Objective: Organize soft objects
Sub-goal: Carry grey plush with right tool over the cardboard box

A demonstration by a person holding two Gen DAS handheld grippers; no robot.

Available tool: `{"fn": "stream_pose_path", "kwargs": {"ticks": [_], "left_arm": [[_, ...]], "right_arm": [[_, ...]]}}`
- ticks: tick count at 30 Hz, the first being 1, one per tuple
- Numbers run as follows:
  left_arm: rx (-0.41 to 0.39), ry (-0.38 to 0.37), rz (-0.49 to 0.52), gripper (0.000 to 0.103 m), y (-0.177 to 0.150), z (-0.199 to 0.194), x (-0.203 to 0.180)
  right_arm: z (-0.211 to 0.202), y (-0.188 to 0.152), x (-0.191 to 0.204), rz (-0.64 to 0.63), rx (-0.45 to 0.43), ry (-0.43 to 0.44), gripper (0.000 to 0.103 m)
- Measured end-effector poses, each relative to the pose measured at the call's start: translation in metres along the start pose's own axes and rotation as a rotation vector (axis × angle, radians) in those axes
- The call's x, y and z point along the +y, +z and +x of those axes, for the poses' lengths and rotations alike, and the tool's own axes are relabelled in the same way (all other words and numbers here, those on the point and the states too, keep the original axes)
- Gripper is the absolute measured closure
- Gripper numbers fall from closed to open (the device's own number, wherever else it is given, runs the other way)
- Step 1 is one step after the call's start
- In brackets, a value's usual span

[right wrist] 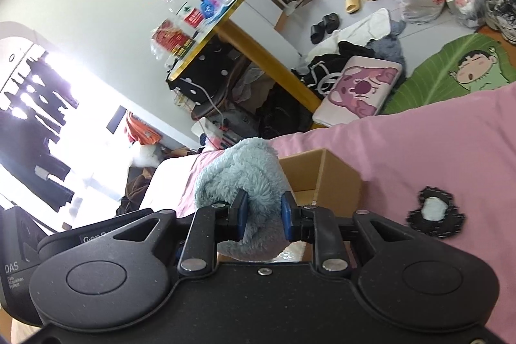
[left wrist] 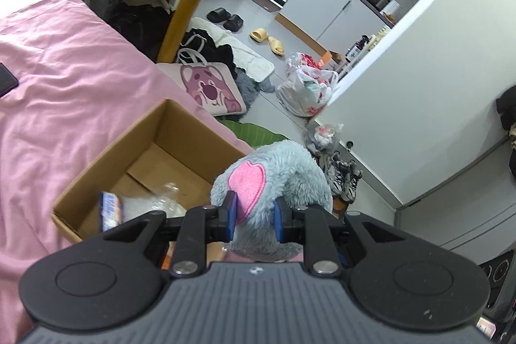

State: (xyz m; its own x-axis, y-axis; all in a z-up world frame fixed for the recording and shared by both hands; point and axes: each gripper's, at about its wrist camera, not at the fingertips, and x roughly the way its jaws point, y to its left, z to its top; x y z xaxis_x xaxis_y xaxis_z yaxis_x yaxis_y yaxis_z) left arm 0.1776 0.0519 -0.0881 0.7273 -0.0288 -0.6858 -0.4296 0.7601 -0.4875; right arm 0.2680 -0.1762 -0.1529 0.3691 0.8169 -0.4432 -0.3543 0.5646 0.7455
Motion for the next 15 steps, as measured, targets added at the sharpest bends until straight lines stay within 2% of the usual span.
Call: {"fn": "stream_pose_path", "kwargs": {"ticks": [6, 10, 13, 15], "left_arm": [[-0.015, 0.007, -0.029, 0.082, 0.009, 0.001, 0.02], [-0.017, 0.017, -0.057, 0.083, 0.015, 0.006, 0.034], [-0.02, 0.034, -0.087, 0.083, 0.02, 0.01, 0.046], [-0.019, 0.048, -0.109, 0.083, 0.023, 0.015, 0.053]], "right_arm": [[0.016, -0.006, 0.01, -0.025, 0.007, 0.023, 0.077], [0.025, -0.009, 0.012, -0.021, 0.012, 0.031, 0.072], [0.026, -0.01, 0.01, -0.019, 0.009, 0.022, 0.063], [0.026, -0.01, 0.008, -0.014, 0.011, 0.016, 0.063]]}}
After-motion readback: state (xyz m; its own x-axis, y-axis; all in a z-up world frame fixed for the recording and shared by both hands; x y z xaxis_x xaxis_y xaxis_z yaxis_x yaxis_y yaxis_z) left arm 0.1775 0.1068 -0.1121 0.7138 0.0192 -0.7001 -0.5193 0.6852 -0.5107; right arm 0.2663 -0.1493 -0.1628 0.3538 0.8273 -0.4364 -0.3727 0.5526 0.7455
